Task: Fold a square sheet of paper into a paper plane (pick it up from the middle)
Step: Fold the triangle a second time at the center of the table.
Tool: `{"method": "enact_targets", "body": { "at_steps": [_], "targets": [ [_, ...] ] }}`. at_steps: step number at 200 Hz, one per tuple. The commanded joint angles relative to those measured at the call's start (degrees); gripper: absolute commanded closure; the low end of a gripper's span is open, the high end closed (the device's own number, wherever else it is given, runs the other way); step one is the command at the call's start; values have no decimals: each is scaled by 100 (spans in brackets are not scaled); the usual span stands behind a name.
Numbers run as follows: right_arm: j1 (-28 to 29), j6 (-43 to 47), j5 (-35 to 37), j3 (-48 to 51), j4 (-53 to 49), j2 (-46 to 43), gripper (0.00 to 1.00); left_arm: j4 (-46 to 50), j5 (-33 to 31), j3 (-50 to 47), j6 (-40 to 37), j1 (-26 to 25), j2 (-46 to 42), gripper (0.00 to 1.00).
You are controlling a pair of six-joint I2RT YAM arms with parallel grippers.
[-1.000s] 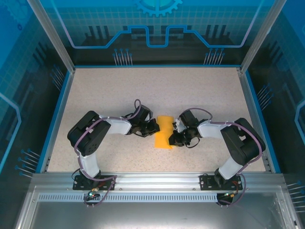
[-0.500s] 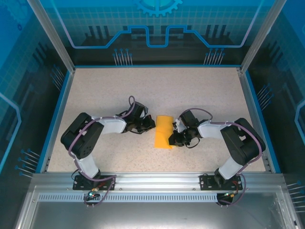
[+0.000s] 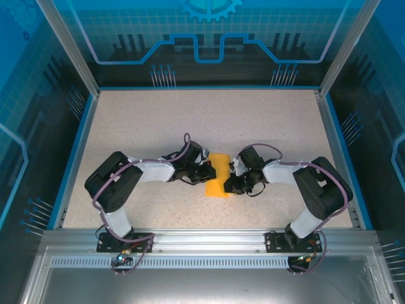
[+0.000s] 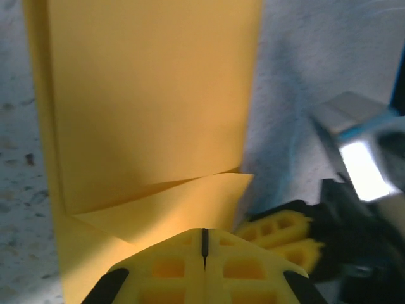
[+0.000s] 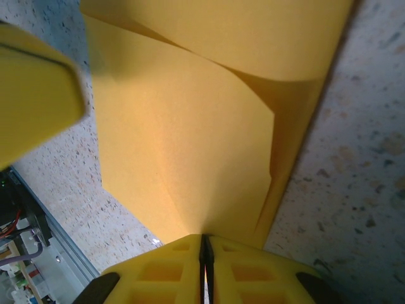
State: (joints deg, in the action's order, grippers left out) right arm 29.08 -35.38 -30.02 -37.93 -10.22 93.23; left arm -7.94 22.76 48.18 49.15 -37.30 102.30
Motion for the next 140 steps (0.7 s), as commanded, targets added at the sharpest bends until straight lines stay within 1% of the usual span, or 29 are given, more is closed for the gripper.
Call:
{"method": "enact_targets", "body": {
  "at_steps": [1,29,53,81,114,140],
  "targets": [
    [-17,-35,206,61,-303,-123,87,144,-70,22,-107,12,195,100],
    [172,-86,259,-193,-496,-455,85,293,-220,7,-128,21,264,100],
    [351,-217,350,-407,-474,-443,85,267,-237,-1,-122,18,255,100],
    [517,-320,415,-692,-374,-129,85,275,-211,7,-131,21,295,100],
    [666,-314,418,-1089,-334,444,86,218,-182,16,-76,25,319,100],
    [668,-295,566,-1085,-340,717,86,170,-167,-27,-56,27,308,100]
  ]
}}
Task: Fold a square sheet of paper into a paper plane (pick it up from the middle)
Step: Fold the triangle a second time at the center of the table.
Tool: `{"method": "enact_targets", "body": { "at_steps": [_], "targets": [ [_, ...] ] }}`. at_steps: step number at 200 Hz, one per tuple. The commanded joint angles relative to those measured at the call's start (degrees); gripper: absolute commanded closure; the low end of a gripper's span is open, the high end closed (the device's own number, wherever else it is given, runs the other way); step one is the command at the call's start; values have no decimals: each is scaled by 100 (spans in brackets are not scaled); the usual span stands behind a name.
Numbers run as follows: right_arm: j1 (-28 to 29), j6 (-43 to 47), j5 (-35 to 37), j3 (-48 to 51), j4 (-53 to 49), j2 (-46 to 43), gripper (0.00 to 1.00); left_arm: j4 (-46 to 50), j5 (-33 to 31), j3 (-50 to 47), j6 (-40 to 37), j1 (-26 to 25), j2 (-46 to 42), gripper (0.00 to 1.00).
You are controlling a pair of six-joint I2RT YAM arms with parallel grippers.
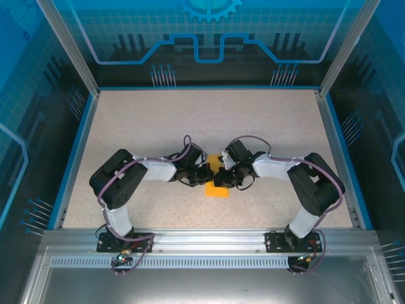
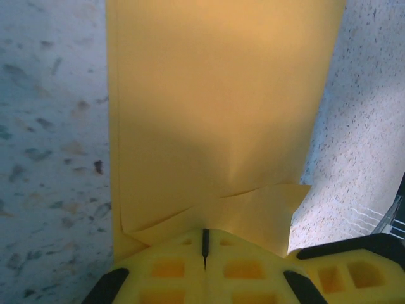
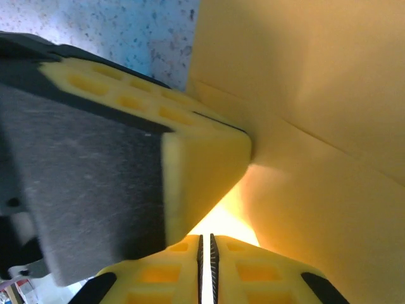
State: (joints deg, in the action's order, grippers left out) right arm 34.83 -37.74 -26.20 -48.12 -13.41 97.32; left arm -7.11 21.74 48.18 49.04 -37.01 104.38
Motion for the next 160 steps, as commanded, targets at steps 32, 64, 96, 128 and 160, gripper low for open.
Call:
{"method": "enact_targets", "body": {
  "at_steps": [32,64,96,128,160],
  "targets": [
    [-60,-49,172,297,100,378,87,78,-68,-52,-44,-3,100,100],
    [-202,-58,88,671,206,160,86,78,-82,-63,-39,-8,118,100],
    [-245,-28,-161,900,291,-96,85,145,-190,-75,-17,-3,136,100],
    [-287,33,-277,1097,194,-399,84,160,-257,-108,14,-7,170,100],
    [-456,89,-291,1395,102,-748,83,149,-258,-113,33,-6,206,100]
  ]
}}
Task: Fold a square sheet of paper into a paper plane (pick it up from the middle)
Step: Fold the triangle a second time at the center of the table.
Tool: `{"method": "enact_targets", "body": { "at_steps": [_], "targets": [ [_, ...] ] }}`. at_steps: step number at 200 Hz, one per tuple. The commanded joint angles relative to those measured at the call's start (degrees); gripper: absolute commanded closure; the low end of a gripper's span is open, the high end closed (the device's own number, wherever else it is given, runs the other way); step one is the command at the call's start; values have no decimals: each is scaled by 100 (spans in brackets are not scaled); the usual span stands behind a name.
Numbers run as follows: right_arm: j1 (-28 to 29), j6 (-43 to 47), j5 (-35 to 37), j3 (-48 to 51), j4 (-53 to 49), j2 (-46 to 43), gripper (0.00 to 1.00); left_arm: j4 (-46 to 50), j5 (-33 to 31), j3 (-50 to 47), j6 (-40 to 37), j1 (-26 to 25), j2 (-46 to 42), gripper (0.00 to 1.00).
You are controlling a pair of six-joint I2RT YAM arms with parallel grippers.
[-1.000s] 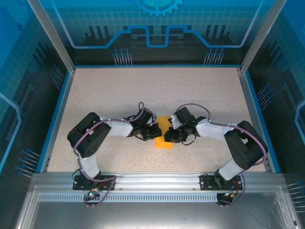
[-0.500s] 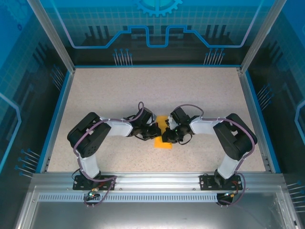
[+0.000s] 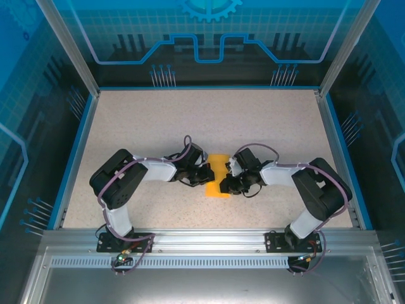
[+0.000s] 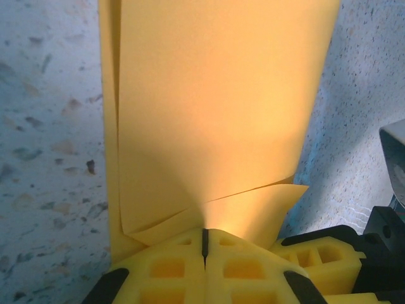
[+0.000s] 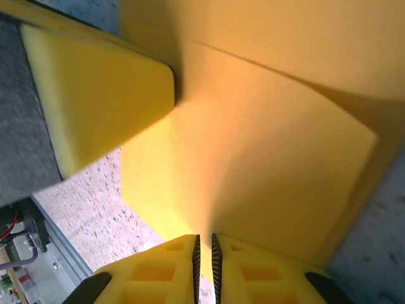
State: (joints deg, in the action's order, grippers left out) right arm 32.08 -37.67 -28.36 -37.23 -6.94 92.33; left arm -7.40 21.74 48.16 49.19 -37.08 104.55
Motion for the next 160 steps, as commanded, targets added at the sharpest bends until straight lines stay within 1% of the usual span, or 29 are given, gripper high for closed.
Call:
{"method": "enact_targets", "body": {
  "at_steps": [1,46,83,111,136,151,160],
  "targets": [
    [-187,83,-78,319,-545,-255,83,173,-258,-112,15,0,188,100],
    [-263,272,-230,566,-744,-532,81,193,-232,-74,3,9,206,100],
    [-291,409,-48,501,-1061,-599,82,238,-205,-15,-27,12,176,100],
    [-378,359,124,369,-1132,-903,81,231,-141,13,-43,6,115,100],
    [-768,261,253,270,-1074,-1186,75,221,-61,98,-91,0,41,100],
    [-962,214,201,150,-988,-1139,69,268,-21,212,-102,1,22,100],
    [-993,206,129,47,-912,-1028,67,312,-12,261,-118,-1,22,100]
  ]
}}
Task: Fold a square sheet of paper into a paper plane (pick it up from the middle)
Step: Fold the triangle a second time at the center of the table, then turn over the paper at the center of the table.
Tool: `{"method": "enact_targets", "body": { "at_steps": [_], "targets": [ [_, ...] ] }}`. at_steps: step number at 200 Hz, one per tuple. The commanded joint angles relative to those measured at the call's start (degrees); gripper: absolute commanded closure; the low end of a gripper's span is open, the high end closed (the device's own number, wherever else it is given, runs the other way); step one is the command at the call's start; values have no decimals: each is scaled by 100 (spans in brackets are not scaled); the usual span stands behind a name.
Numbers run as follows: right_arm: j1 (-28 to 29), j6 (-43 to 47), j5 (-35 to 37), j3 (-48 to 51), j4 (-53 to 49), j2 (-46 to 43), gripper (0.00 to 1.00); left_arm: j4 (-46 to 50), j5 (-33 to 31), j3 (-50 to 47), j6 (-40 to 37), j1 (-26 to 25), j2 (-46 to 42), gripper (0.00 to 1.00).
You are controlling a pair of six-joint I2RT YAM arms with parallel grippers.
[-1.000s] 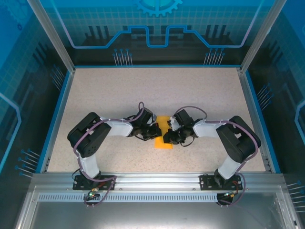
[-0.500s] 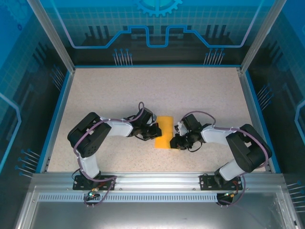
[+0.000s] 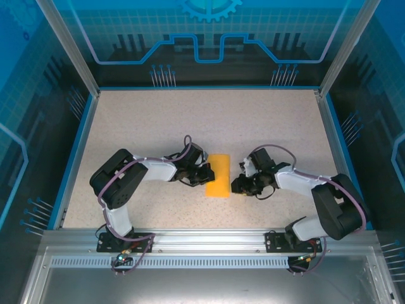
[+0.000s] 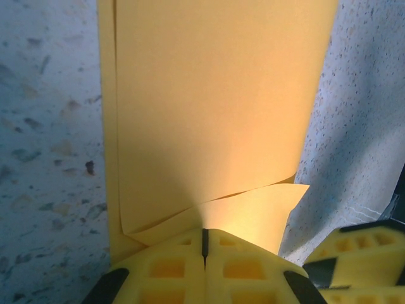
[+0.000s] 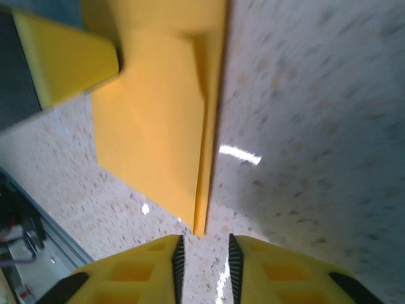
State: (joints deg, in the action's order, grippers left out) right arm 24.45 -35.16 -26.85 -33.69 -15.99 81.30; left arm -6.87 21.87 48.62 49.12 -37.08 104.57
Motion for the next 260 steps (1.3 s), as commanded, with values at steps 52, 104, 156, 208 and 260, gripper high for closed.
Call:
{"method": "enact_targets", "body": {
  "at_steps": [52,104,156,208,260],
  "targets": [
    [-221,-264,-207,-671,465,798,63,261,-7,264,-97,-1,-58,99],
    [-212,-255,-326,-709,662,1130,63,467,-101,288,-166,4,15,99],
    [-149,-272,-417,-742,771,1324,65,579,-165,306,-199,1,151,100],
    [-111,-447,-531,-648,1052,1374,68,606,-166,280,-228,1,178,100],
    [-98,-565,-556,-582,1117,1298,70,612,-148,310,-226,4,178,100]
  ]
}}
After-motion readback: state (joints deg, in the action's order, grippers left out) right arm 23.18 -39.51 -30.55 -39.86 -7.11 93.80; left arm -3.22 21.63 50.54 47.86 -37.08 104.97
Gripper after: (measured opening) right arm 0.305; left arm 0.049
